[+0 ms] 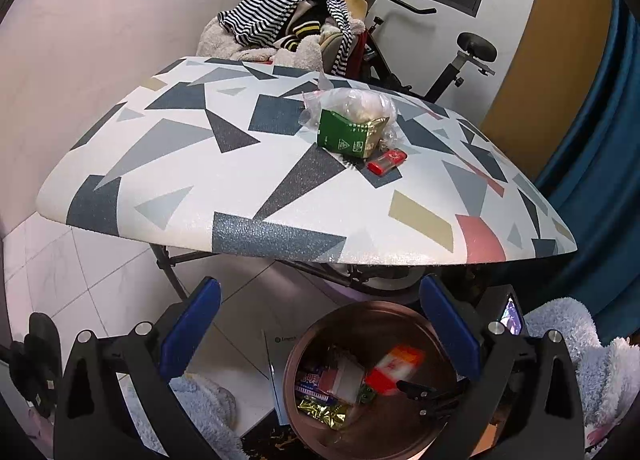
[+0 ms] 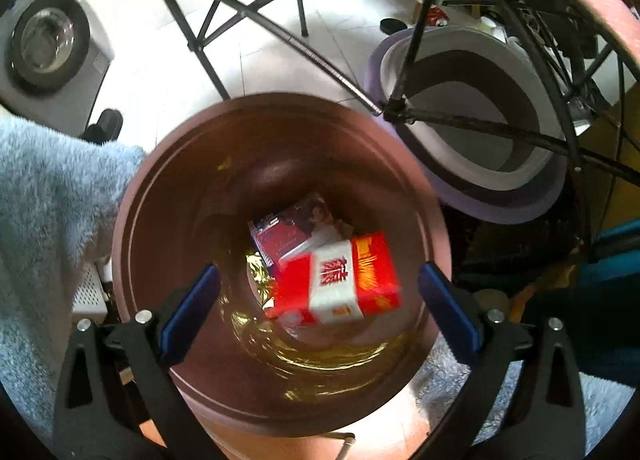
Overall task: Collect trash
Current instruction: 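Lower the red cigarette pack over the brown bin and open the right tool, then move the right tool back to the table and grasp the red lighter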
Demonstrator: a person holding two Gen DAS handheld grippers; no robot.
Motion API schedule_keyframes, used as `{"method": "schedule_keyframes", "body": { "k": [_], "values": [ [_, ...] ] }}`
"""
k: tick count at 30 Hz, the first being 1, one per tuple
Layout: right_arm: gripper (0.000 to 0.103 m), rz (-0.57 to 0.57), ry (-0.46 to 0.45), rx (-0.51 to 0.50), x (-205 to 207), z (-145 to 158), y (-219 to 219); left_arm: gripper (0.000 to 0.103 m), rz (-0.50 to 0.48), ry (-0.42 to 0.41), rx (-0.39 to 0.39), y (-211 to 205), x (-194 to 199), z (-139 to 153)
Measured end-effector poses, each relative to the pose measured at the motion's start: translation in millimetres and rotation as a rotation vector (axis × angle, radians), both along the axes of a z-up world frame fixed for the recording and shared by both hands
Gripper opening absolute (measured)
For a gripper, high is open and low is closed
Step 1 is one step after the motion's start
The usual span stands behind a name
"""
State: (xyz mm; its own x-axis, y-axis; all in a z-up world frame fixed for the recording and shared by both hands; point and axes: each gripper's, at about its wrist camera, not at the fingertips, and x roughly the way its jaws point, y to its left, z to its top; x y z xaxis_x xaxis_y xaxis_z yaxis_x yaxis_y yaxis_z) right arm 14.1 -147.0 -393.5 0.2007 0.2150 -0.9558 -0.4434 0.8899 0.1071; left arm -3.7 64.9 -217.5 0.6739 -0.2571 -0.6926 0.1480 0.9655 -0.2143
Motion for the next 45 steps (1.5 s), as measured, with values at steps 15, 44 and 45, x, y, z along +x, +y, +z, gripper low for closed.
{"method": "schedule_keyframes", "body": {
  "k": [15,44,45],
  "values": [
    [0.097,-0.063,-0.295,0.175,-6,93,-29,0.097,0.025,-0.064,-0.036,11,1,26],
    [0.097,-0.267,-0.763,0.124,36,249,-95,0.097,0.010,-0.149,0.016,-2,38,75],
    [0.097,-0.268,-0.756,0.130,37,249,-96,0.097,0.020,-0.147,0.024,-2,39,76]
  ]
}}
